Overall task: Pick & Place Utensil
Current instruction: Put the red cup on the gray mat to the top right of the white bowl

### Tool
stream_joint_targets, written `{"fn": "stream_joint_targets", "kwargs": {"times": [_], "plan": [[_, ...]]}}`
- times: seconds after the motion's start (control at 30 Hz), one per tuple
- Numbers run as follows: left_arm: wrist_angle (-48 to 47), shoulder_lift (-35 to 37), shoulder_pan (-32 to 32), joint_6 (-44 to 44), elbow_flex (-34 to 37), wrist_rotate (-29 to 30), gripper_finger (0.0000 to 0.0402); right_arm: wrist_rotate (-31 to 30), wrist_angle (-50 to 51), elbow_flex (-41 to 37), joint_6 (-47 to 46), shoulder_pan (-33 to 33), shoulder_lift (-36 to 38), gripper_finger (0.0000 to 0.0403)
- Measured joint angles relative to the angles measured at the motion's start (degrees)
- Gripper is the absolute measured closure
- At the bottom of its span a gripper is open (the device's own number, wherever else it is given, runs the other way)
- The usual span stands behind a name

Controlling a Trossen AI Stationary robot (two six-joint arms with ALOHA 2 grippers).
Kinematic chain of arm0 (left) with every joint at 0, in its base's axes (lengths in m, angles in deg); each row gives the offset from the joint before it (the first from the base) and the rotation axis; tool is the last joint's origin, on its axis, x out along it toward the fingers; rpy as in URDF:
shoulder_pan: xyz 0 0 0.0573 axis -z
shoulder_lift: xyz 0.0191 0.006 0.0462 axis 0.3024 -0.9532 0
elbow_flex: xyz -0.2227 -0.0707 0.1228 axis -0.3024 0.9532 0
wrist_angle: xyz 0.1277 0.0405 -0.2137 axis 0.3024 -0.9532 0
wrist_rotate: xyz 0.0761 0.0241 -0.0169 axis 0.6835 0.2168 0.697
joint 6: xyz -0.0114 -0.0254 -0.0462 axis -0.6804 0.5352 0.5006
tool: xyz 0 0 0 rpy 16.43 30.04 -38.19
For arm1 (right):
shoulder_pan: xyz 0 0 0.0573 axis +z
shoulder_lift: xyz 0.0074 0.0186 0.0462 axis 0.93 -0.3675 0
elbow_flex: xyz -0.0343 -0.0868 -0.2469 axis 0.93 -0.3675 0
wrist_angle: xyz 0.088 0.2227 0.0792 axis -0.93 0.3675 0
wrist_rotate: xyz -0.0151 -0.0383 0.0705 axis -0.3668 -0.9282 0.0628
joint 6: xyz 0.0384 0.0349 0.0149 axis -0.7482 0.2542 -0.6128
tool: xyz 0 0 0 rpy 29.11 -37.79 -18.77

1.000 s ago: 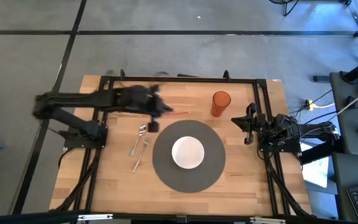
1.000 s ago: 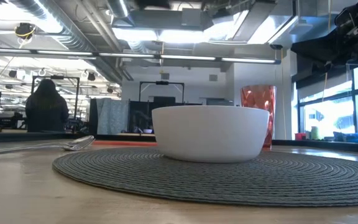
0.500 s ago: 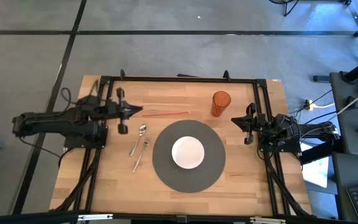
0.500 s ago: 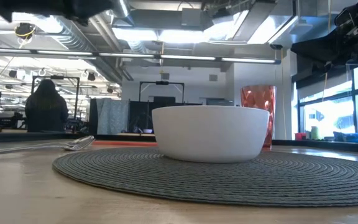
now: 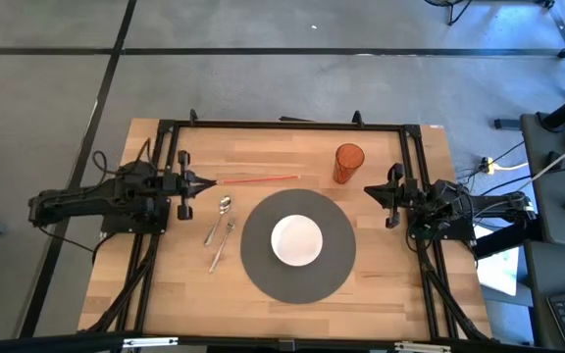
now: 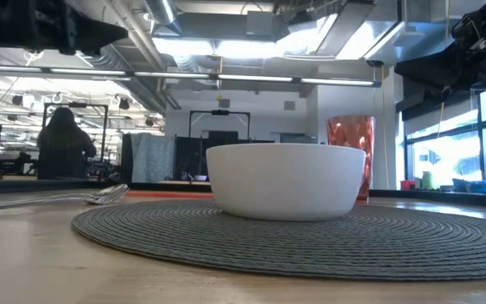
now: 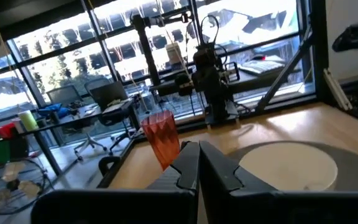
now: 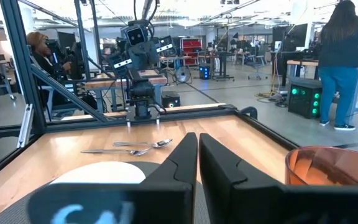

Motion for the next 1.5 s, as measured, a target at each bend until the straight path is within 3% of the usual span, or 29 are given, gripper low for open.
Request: {"fn": "stream_joint_targets", "kwargs": {"times": [0.13, 0.53, 1.5], "plan": [[-2.88, 4.11, -0.58, 0.73, 0.0, -5.07, 0.04, -0.04, -0.01, 0.0, 0.0, 0.0, 0.0, 0.0384], [0.89, 11.77, -0.6, 2.41, 10.16, -2.54, 0.0399, -0.05, 0.52, 0.0, -0.19, 0.0, 0.0, 0.0384], [-2.64, 11.57, -0.58, 4.82, 11.74, 2.49, 0.0399, -0.07, 1.73, 0.0, -0.01, 0.0, -0.01, 0.0384]]}}
